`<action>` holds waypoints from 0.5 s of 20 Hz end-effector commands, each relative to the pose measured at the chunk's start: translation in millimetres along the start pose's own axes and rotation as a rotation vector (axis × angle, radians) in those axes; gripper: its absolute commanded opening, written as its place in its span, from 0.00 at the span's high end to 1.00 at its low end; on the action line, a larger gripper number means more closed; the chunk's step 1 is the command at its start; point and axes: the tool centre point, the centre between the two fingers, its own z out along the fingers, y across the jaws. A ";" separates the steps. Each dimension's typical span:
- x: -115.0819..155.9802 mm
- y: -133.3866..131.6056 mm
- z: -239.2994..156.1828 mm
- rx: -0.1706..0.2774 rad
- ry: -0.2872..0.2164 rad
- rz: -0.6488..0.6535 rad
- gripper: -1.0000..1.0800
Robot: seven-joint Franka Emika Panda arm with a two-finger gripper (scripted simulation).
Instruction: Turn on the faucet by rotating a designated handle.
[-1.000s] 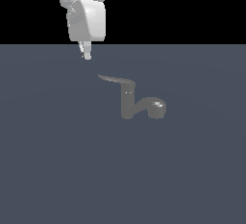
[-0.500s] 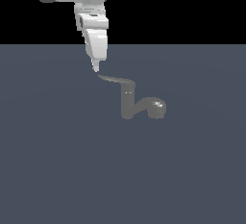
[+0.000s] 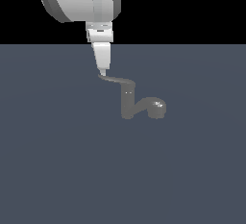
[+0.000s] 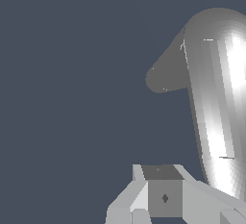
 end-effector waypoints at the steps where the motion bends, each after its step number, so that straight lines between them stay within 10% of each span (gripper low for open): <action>1: 4.1 -5.2 4.4 0.001 0.000 0.023 1.00; 10: 6.7 -8.3 6.5 0.001 -0.001 0.037 1.00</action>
